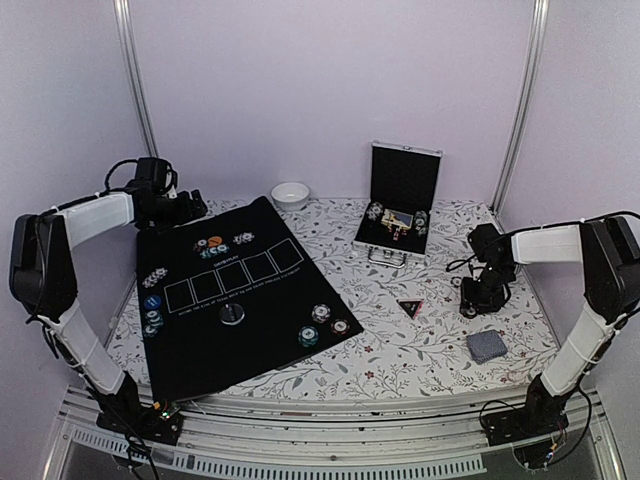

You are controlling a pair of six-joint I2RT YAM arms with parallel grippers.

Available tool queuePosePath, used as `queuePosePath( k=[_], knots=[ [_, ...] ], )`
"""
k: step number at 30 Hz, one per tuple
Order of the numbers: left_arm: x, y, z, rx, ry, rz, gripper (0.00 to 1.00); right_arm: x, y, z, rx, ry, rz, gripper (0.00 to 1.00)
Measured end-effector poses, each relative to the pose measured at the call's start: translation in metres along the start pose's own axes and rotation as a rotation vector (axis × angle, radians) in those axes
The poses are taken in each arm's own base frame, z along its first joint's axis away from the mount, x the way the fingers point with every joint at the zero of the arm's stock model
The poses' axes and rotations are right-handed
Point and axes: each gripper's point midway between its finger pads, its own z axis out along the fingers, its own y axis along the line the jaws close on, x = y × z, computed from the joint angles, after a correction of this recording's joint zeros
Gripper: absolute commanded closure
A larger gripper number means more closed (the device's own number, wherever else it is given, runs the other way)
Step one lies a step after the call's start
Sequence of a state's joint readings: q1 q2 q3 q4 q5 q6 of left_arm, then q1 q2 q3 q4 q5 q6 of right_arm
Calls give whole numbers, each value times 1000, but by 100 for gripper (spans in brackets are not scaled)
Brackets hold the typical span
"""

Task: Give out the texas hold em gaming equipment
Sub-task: Pick up the poker chip from the pile of poker chips, then pass from the right arm to the left

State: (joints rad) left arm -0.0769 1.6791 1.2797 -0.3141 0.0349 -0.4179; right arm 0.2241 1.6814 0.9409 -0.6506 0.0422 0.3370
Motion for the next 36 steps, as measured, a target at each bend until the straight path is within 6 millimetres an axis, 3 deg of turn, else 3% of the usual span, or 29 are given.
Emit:
queuePosePath(
  k=[7,12,19,27,31,35,36],
  knots=[
    [0,-1,0,5,-1,4,3,-4,0,1,5,-2,-8,68],
    [0,-1,0,5,0,5,3,-4,1,1,-4,-2,-10,89],
    [0,-1,0,7,0,6,3,-4,0,-6,14,10,-18,92],
    [0,-6,-2,36,6,6,8,-30,21,-48,10,-83,-69,96],
    [-1,-24,-13,108,3,9,14,-32,61,-70,-31,-132,-175,96],
    [7,-81,-38,317,11,58,23,-26,155,-119,-159,-258,-401,96],
    [14,-103,-46,401,27,72,25,-28,189,-144,-220,-331,-468,96]
  ],
)
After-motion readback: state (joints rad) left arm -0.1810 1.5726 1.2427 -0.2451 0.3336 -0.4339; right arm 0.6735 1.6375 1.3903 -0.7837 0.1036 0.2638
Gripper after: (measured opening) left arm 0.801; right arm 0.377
